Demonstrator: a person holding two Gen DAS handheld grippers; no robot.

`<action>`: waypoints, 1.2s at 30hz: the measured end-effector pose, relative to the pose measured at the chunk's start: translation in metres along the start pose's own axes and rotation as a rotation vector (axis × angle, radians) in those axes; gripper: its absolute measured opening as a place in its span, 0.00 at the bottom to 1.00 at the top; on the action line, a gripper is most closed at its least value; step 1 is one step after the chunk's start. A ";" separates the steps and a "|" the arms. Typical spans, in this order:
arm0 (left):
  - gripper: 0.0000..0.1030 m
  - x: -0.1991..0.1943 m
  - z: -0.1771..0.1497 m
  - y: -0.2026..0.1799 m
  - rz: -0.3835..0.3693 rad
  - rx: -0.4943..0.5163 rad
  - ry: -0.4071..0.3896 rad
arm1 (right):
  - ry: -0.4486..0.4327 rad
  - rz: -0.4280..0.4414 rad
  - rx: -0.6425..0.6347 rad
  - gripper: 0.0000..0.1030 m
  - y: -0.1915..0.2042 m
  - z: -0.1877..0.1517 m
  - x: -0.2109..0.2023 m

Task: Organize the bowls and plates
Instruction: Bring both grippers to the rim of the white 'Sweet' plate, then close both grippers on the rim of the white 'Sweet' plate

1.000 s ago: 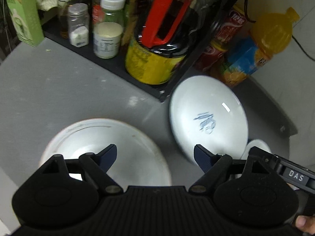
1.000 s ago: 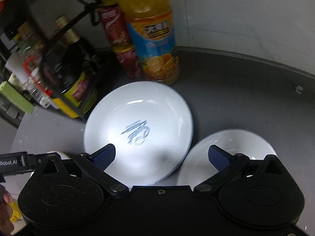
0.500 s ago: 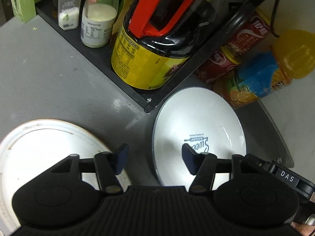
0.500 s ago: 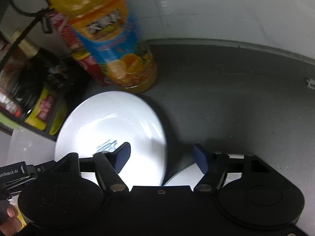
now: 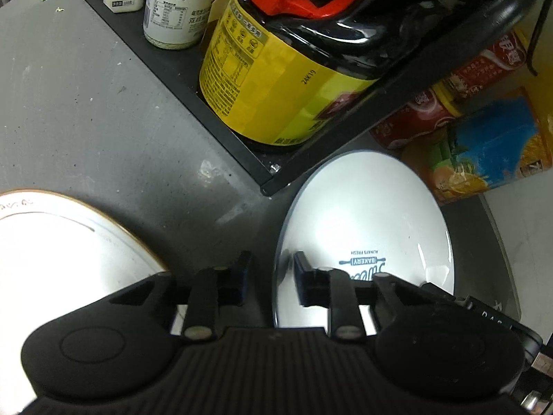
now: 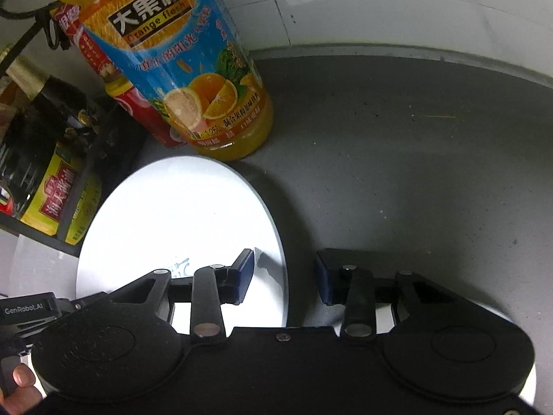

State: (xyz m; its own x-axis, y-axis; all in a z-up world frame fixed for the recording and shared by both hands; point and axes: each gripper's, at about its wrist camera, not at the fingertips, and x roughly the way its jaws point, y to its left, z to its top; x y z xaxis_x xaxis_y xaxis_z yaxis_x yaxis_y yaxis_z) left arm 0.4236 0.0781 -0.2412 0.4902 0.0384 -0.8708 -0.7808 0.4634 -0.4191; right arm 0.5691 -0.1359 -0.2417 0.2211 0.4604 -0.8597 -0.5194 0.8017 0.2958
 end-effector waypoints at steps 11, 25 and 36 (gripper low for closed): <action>0.11 0.003 0.005 -0.005 -0.023 0.019 0.020 | -0.026 0.059 0.057 0.13 -0.008 -0.005 -0.008; 0.07 -0.026 0.019 -0.009 -0.029 0.101 -0.009 | -0.102 0.127 0.138 0.04 -0.006 -0.017 -0.048; 0.00 -0.059 0.011 -0.041 -0.210 0.275 0.006 | -0.124 0.075 0.128 0.03 0.010 -0.034 -0.058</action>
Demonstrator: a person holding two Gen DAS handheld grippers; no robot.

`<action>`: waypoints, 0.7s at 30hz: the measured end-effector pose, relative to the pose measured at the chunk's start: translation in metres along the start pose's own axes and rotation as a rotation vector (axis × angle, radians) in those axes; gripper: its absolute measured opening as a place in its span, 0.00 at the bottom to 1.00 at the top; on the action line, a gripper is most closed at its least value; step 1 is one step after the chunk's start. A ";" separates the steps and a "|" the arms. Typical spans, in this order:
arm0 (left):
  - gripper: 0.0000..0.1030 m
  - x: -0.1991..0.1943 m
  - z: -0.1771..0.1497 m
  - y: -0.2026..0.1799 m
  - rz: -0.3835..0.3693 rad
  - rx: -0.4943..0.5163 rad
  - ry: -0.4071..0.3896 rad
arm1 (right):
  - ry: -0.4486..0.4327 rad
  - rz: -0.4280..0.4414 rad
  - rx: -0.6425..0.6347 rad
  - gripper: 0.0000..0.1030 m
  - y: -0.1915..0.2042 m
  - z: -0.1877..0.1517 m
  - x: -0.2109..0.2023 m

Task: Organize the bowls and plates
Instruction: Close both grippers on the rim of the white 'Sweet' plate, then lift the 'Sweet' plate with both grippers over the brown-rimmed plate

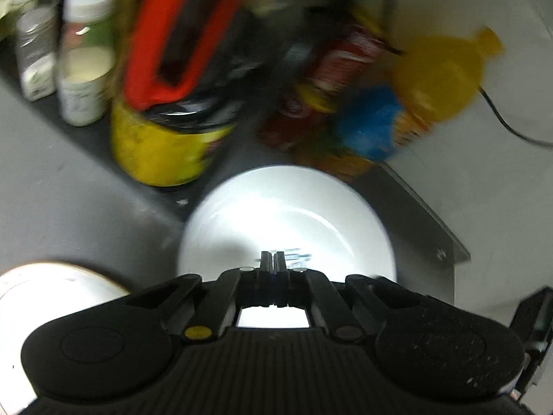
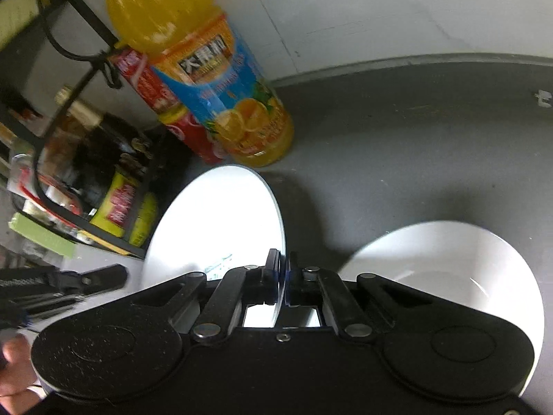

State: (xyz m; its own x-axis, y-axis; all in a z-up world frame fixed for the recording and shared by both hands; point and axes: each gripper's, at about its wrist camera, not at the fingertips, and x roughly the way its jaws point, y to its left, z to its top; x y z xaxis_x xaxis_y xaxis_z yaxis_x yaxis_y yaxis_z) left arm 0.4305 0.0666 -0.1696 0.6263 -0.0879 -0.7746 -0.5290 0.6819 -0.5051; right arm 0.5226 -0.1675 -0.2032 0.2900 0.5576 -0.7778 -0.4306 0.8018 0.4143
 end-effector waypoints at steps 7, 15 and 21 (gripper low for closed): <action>0.00 -0.006 0.008 0.022 0.108 -0.020 -0.006 | -0.011 -0.003 0.051 0.03 -0.003 -0.001 0.001; 0.14 0.007 0.023 0.053 0.186 -0.073 0.026 | -0.001 -0.004 0.048 0.03 -0.004 0.000 0.002; 0.24 0.026 0.022 0.061 0.197 -0.110 0.056 | 0.019 -0.003 0.046 0.04 -0.009 0.001 0.006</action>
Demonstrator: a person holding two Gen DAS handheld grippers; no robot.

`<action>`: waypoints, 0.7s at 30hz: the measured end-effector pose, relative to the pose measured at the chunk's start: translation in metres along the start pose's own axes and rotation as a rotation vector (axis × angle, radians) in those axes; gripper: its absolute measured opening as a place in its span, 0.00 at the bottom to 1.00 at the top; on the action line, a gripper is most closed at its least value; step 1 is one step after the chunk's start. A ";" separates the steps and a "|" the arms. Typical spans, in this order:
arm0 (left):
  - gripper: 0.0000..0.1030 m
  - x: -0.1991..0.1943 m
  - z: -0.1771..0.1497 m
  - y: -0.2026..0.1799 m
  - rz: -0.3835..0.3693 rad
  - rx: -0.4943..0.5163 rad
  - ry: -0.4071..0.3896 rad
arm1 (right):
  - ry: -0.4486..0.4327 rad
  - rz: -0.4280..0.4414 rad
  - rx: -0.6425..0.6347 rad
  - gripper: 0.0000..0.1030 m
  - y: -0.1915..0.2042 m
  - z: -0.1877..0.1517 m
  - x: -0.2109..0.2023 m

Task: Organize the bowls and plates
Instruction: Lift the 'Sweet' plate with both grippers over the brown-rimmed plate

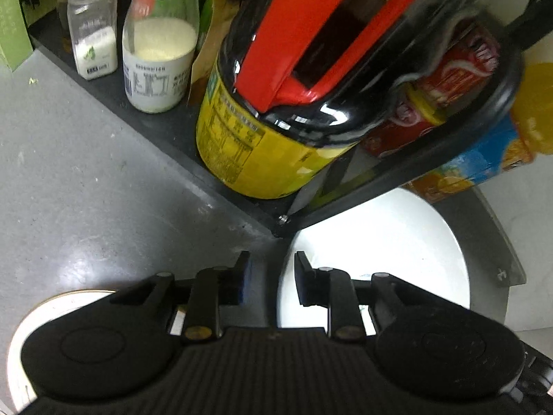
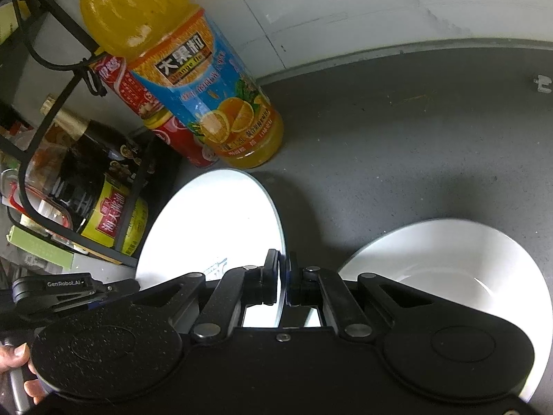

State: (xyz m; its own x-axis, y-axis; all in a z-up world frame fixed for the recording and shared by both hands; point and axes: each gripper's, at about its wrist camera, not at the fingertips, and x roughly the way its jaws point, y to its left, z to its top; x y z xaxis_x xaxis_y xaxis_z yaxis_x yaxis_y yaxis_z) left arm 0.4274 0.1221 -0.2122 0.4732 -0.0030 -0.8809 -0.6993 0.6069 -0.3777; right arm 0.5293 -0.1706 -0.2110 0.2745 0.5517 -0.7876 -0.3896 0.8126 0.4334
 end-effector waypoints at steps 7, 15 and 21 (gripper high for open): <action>0.26 0.018 -0.005 -0.003 -0.018 -0.023 0.019 | 0.023 0.004 0.006 0.05 -0.006 0.004 0.005; 0.14 0.029 -0.013 -0.006 -0.058 -0.038 0.028 | 0.020 0.016 0.017 0.05 -0.009 0.009 0.006; 0.10 0.026 -0.010 -0.002 -0.091 -0.048 0.037 | 0.006 0.036 0.059 0.03 -0.014 0.012 -0.007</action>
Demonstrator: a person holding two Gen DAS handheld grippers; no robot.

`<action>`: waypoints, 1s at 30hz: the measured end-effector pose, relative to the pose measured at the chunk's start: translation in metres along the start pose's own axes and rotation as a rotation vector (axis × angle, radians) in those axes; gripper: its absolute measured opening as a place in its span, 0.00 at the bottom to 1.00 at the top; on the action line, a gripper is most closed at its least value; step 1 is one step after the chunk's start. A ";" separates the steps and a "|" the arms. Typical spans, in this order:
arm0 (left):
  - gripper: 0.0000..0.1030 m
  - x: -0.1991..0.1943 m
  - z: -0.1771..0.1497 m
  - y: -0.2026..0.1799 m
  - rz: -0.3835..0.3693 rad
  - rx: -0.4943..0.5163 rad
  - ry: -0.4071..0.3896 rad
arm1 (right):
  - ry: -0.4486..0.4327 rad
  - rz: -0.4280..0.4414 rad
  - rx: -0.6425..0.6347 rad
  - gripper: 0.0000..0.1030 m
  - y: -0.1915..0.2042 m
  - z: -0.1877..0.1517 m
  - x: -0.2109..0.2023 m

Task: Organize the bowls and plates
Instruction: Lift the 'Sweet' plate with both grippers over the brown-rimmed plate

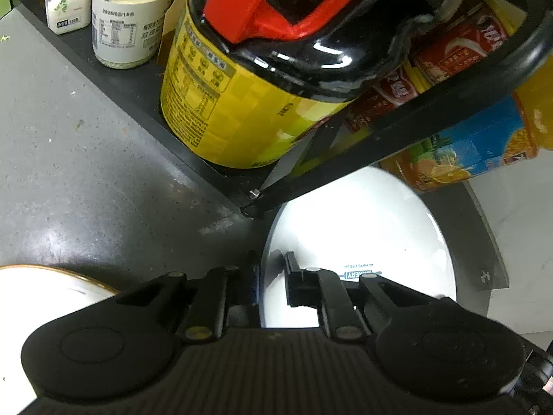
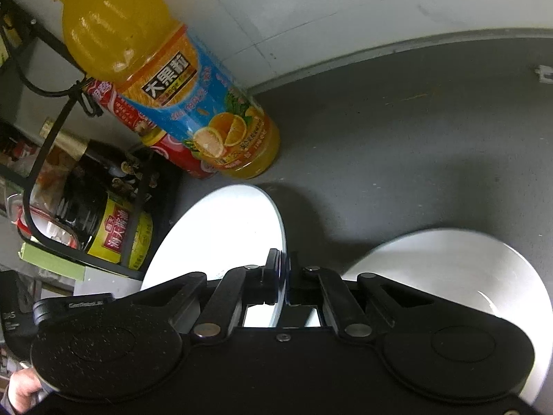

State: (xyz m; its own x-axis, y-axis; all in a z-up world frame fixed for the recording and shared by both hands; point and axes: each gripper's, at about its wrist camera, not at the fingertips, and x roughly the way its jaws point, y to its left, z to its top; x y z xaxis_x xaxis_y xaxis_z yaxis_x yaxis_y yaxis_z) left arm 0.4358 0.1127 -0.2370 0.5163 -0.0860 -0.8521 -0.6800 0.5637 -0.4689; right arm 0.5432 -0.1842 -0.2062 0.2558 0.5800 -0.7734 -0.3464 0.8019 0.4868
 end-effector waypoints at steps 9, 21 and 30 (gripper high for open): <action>0.07 -0.018 -0.005 -0.003 -0.036 0.015 0.012 | -0.019 0.012 0.026 0.03 0.005 -0.013 -0.017; 0.07 -0.067 -0.015 0.018 -0.074 0.052 0.006 | -0.079 0.010 0.005 0.04 0.045 -0.057 -0.051; 0.07 -0.101 -0.040 0.065 -0.080 0.052 0.021 | -0.075 0.004 0.003 0.04 0.077 -0.109 -0.059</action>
State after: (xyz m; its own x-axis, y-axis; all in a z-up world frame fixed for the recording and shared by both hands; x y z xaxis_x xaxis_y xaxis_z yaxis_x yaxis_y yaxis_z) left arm 0.3188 0.1255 -0.1902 0.5566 -0.1493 -0.8173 -0.6089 0.5959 -0.5236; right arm 0.4034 -0.1721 -0.1675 0.3215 0.5919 -0.7391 -0.3451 0.8001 0.4907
